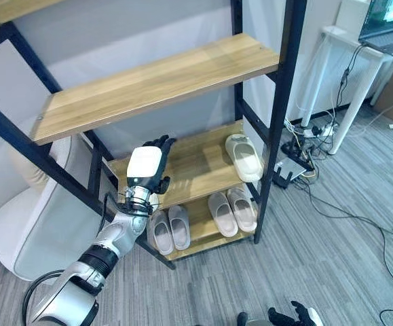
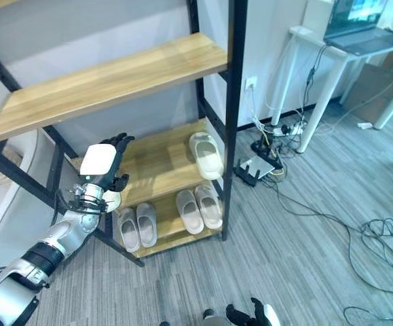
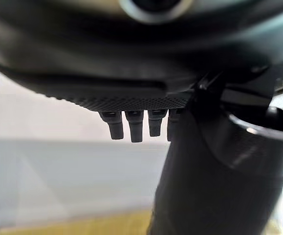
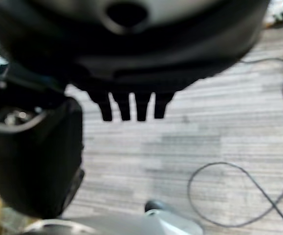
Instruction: Arrange the slippers neatly on the shoe rack.
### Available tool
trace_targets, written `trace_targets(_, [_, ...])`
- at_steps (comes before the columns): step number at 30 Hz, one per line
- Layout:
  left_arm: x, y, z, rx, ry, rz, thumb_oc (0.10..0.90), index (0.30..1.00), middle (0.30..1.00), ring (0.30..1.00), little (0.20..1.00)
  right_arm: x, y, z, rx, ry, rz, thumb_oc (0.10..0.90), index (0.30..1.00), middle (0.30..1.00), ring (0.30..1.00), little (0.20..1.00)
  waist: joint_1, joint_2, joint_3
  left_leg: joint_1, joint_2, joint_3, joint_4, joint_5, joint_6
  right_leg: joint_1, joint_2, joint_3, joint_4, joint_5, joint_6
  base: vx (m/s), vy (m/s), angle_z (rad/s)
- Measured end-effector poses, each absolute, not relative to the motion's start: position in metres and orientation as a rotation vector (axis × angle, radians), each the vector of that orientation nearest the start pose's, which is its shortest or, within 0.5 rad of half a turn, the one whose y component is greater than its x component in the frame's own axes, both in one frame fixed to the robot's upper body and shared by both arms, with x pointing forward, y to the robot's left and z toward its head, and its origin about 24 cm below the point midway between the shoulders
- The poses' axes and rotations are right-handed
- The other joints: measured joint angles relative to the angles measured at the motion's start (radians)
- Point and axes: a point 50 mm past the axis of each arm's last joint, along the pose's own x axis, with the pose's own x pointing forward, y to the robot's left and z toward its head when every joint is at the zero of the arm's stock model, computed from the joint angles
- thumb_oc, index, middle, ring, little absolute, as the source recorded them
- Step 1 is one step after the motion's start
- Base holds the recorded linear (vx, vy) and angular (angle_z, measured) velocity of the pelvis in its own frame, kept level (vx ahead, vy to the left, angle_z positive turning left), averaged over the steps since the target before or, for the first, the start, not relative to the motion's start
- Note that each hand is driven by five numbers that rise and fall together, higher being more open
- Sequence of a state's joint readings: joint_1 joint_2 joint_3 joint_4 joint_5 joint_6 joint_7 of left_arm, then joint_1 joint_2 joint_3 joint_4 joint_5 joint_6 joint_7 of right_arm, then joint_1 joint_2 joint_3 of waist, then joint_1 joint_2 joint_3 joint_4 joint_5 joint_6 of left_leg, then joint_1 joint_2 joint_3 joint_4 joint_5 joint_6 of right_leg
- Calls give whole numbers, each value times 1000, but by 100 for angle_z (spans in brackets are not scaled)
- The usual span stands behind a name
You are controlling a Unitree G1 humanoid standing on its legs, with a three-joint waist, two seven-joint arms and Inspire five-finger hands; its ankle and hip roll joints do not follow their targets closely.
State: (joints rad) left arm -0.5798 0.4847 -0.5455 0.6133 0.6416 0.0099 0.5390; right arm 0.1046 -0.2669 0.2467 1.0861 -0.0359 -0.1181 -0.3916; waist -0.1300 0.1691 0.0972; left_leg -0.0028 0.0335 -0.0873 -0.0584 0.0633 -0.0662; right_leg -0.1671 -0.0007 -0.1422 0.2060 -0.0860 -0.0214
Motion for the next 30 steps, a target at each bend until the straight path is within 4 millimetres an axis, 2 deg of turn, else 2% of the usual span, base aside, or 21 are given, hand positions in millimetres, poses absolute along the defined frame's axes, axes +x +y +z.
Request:
trace_targets(5, [353, 188, 65, 1549, -263, 116, 800, 900, 900, 900, 900, 84, -240, -151, -592, 1015, -261, 800, 900, 900, 900, 900, -5, -6, 9, -77, 3, 24, 2, 4, -3, -77, 6, 13, -9, 24, -4, 7, 17, -10])
trace_targets(9, [355, 196, 65, 1588, -224, 157, 800, 900, 900, 900, 900, 81, -239, -152, -580, 1029, -296, 800, 900, 900, 900, 900, -10, -13, 17, -113, 2, 39, 0, 5, -2, -98, 11, 29, -54, 53, -1, 6, 39, -13])
trace_targets(12, [360, 205, 70, 1613, -211, 201, 800, 900, 900, 900, 900, 88, -236, -151, -596, 1002, -290, 800, 900, 900, 900, 900, -4, -20, 22, -145, 1, 52, 1, 5, -2, -122, 15, 46, -87, 74, 6, 23, 10, -16])
trace_targets(14, [364, 212, 80, 1617, -214, 236, 800, 900, 900, 900, 900, 90, -234, -151, -601, 993, -285, 800, 900, 900, 900, 900, 0, -24, 26, -163, 0, 55, 0, 5, -1, -126, 16, 50, -122, 97, 2, 39, -8, -8])
trace_targets(15, [365, 218, 86, 1614, -224, 263, 800, 900, 900, 900, 900, 98, -239, -148, -609, 974, -296, 800, 900, 900, 900, 900, 9, -29, 30, -167, 0, 58, 1, 5, -1, -126, 16, 49, -130, 108, 3, 33, -21, -14])
trace_targets(18, [368, 226, 120, 1559, -324, 420, 800, 900, 900, 900, 900, 98, -234, -148, -609, 955, -272, 800, 900, 900, 900, 900, 7, -39, 40, -189, 0, 52, -2, 7, -3, -121, 19, 46, -186, 140, -3, 24, -7, 5])
trace_targets(20, [365, 267, 148, 1576, -305, 559, 800, 900, 900, 900, 900, 101, -232, -146, -595, 932, -268, 800, 900, 900, 900, 900, 6, -46, 54, -189, -5, 61, -3, 7, -3, -104, 17, 57, -234, 166, -2, 62, -9, -13])
trace_targets(23, [362, 280, 167, 1511, -318, 657, 800, 900, 900, 900, 900, 105, -232, -145, -588, 913, -269, 800, 900, 900, 900, 900, 4, -54, 73, -186, -8, 59, -6, 7, -3, -86, 14, 54, -264, 178, 0, 49, -9, 1])
trace_targets(25, [361, 284, 174, 1477, -324, 714, 800, 900, 900, 900, 900, 103, -234, -145, -583, 924, -277, 800, 900, 900, 900, 900, 11, -59, 77, -180, -10, 53, -23, 16, -5, -71, 14, 48, -293, 193, 1, 56, -5, 8])
trace_targets(30, [356, 290, 171, 1460, -293, 742, 800, 900, 900, 900, 900, 104, -233, -145, -577, 922, -276, 800, 900, 900, 900, 900, 11, -74, 90, -175, -13, 47, -30, 18, -5, -65, 11, 38, -298, 194, 1, 20, -1, 7])
